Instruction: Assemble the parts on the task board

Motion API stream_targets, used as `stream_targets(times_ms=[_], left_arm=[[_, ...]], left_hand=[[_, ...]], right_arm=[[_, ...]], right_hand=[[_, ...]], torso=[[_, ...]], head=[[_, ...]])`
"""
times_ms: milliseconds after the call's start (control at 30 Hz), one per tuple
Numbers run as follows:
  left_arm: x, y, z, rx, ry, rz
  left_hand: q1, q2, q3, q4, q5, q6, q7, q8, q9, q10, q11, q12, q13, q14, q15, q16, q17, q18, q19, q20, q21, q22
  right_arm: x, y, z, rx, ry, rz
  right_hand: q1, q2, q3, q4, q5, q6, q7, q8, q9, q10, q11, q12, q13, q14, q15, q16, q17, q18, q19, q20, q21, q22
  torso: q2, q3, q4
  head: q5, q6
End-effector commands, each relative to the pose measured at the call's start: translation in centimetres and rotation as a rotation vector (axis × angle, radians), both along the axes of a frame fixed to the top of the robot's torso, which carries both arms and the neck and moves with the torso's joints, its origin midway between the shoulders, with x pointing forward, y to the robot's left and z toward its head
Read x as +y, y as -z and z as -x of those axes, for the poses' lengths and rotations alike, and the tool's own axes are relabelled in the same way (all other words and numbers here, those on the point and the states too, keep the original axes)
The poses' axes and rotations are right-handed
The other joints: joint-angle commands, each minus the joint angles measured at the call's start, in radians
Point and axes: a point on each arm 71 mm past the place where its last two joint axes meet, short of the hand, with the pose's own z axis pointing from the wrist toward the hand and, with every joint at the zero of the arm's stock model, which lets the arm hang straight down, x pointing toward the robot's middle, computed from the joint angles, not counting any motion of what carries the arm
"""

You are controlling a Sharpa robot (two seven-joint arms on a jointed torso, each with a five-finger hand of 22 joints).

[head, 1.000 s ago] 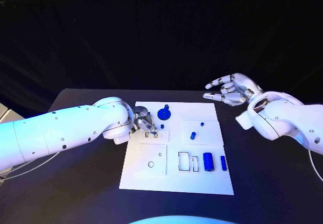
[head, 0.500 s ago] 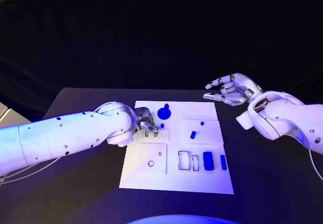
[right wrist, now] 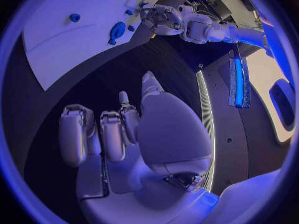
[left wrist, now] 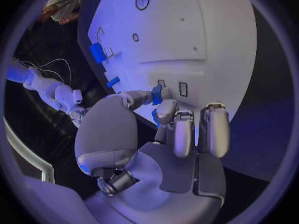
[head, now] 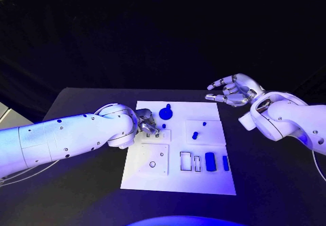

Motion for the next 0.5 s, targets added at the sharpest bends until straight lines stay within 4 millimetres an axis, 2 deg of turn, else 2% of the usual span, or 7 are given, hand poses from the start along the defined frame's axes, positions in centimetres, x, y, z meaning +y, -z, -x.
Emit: stream_targets(times_ms=[33,267,500], left_arm=[[-0.04,0.13,0.18,0.014,0.015,-0.02],[0.08,0.22,0.22,0.017,0.018,-0.03],[0.04,0.39,0.27,0.018,0.019,-0.032]], left_hand=[[0.001,0.011,0.205,-0.202,0.004,0.013,-0.012,0.007,0.001,0.005,0.0,0.0,-0.002,0.104,-0.009,0.004,0.263,-0.019,0.008,-0.001,0.004,0.042],[0.0,0.011,0.206,-0.203,0.004,0.013,-0.012,0.008,0.002,0.005,0.0,-0.001,-0.003,0.104,-0.01,0.004,0.263,-0.019,0.008,-0.001,0.004,0.043],[0.0,0.011,0.208,-0.203,0.004,0.013,-0.012,0.008,0.002,0.005,0.0,-0.001,-0.004,0.104,-0.01,0.004,0.263,-0.019,0.008,-0.001,0.005,0.043]], right_arm=[[0.16,0.08,0.06,0.003,-0.019,0.01],[0.11,0.11,0.07,0.005,-0.019,0.011],[0.17,0.12,0.07,0.006,-0.022,0.011]], right_hand=[[0.0,0.01,-0.006,-0.002,0.003,0.0,0.001,0.006,-0.002,-0.009,0.0,-0.006,0.076,0.079,0.002,-0.004,0.172,0.02,0.023,0.006,-0.007,0.166],[0.0,0.01,-0.006,-0.002,0.003,0.0,0.001,0.006,-0.002,-0.009,0.0,-0.006,0.076,0.079,0.002,-0.004,0.172,0.02,0.023,0.006,-0.007,0.166],[0.0,0.01,-0.006,-0.002,0.003,0.0,0.001,0.006,-0.002,-0.009,0.0,-0.006,0.076,0.079,0.002,-0.004,0.172,0.02,0.023,0.006,-0.007,0.166]], torso=[[0.0,0.0002,-0.0006],[0.001,0.0,0.0014],[0.001,0.0004,-0.0008]], head=[[0.0,-0.002],[0.001,-0.003],[0.002,-0.005]])
